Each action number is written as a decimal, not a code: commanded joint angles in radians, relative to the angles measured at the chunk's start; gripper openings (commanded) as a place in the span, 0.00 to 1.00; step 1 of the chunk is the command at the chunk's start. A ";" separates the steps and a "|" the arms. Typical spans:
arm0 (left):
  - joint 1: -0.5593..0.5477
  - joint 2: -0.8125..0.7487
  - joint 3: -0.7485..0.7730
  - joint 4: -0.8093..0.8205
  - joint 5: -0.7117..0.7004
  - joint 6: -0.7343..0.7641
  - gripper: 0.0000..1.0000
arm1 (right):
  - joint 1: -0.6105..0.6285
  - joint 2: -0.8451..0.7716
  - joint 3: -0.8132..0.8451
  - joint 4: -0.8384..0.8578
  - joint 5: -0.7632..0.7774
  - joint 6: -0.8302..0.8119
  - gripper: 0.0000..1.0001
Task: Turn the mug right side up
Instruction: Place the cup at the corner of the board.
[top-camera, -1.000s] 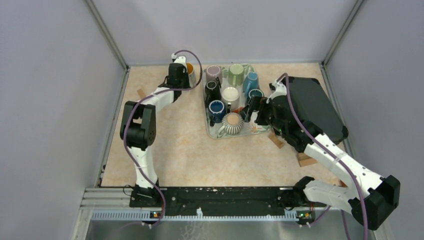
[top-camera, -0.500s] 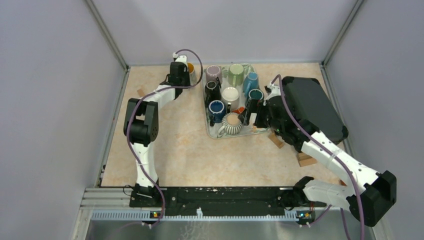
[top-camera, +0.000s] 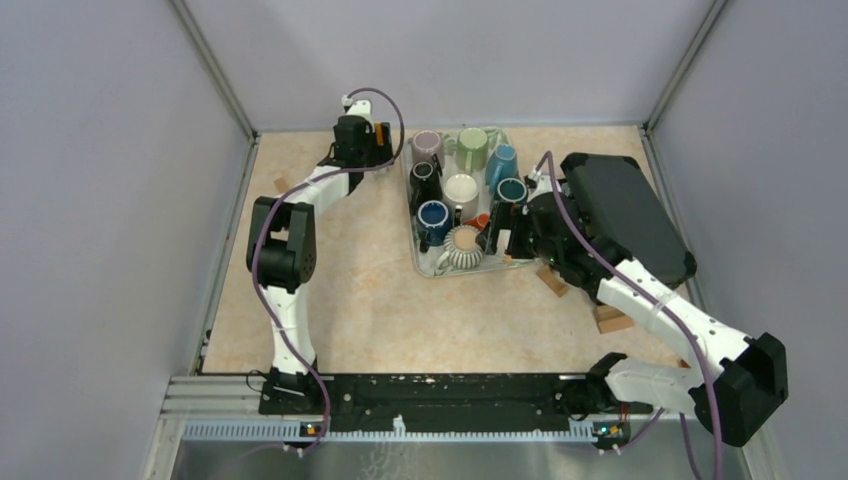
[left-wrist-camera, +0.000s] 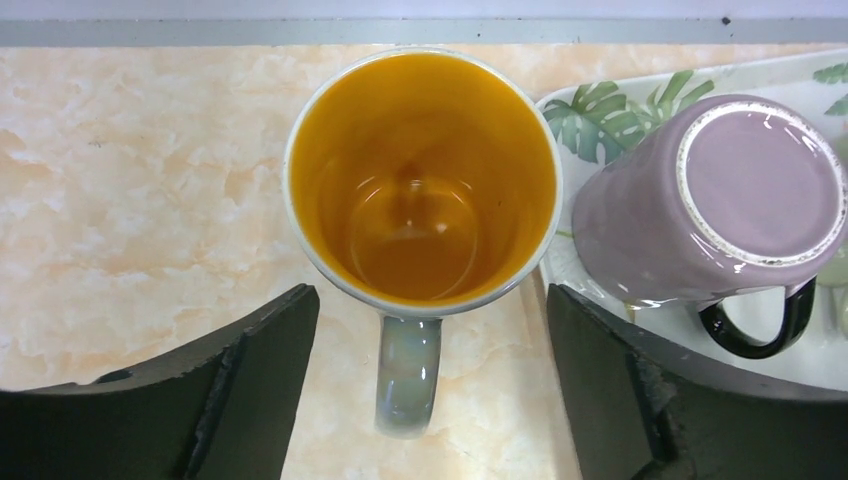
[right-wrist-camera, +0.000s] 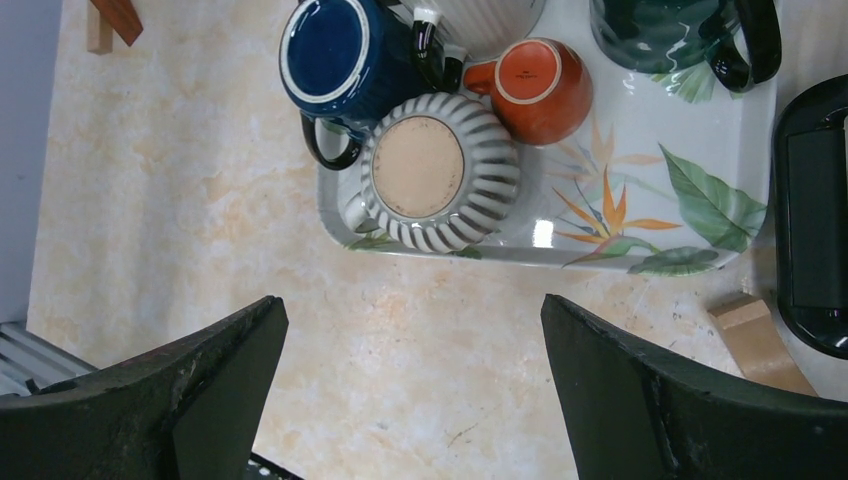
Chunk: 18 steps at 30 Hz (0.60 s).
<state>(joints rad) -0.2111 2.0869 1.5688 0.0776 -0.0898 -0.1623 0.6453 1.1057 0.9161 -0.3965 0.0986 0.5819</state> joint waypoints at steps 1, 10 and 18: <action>0.006 -0.061 0.023 0.047 0.016 -0.008 0.97 | 0.003 0.006 0.024 0.013 -0.015 -0.028 0.99; 0.007 -0.130 -0.013 0.020 0.011 -0.008 0.98 | -0.004 0.047 0.026 0.056 0.031 -0.070 0.99; 0.008 -0.196 -0.041 -0.008 0.023 -0.013 0.98 | -0.067 0.101 0.025 0.107 0.015 -0.070 0.99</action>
<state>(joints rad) -0.2108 1.9701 1.5414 0.0628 -0.0795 -0.1658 0.6117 1.1912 0.9161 -0.3534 0.1062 0.5251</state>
